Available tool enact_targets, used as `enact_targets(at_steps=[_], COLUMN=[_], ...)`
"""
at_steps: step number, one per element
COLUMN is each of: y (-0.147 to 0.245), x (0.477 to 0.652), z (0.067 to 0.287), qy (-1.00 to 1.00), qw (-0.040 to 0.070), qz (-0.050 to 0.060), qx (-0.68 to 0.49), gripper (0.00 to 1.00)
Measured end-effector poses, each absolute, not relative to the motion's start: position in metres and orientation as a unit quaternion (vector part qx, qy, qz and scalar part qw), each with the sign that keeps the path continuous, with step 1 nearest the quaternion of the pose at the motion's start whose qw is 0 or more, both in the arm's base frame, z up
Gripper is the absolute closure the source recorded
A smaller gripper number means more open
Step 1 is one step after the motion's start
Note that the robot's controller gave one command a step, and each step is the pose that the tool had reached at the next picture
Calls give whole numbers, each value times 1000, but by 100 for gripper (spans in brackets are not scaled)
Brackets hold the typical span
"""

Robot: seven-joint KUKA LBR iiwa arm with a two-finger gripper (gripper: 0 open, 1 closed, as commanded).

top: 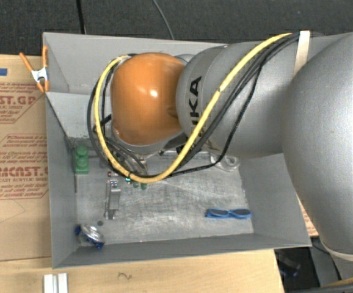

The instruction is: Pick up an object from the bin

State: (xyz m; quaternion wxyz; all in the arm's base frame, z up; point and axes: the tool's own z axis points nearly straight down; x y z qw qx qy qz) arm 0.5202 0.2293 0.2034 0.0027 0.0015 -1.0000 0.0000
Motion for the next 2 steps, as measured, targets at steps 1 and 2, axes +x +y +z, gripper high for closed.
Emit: enact_targets(at_steps=[1, 2], y=[217, 247], x=[495, 486], z=[72, 77], qy=[-998, -989], qw=[-6, -8], qz=[-3, -1], qx=[62, 147], gripper=[0, 0])
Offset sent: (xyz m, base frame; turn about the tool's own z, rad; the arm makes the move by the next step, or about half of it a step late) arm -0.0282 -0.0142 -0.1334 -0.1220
